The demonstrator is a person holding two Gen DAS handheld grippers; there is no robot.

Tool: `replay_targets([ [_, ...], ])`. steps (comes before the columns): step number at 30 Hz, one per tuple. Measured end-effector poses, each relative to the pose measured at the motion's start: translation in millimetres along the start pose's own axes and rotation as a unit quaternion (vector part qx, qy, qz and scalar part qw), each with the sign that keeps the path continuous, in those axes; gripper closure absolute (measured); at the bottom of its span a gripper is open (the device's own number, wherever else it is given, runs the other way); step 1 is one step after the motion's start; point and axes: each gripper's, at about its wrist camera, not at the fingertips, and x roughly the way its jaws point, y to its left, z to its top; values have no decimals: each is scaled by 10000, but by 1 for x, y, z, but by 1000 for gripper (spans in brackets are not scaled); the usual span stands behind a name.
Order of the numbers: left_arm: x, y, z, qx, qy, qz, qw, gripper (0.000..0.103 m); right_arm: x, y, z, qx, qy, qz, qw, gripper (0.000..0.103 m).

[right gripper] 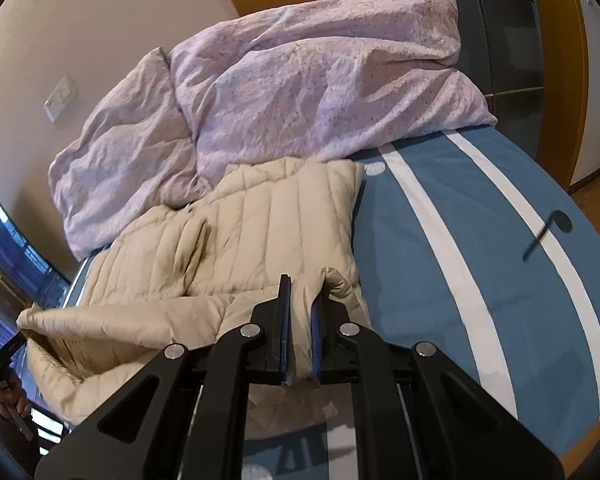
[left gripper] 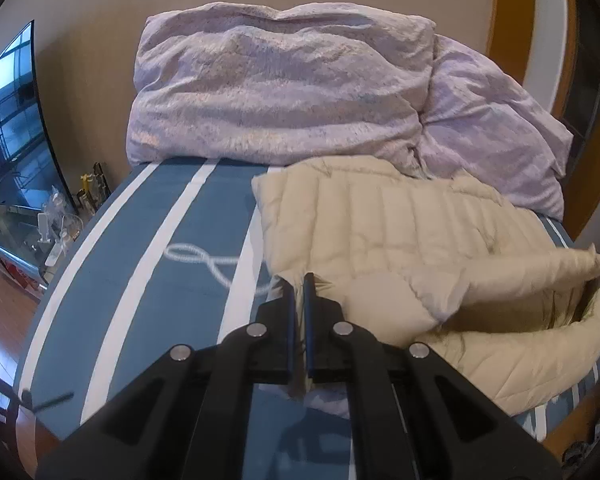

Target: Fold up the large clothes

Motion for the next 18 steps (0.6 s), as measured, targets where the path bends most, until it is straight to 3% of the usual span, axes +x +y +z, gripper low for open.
replay_targets([
  [18,118,-1,89,-265,41,321,9991,99,110,15,84,142,-292,-314,9990,94],
])
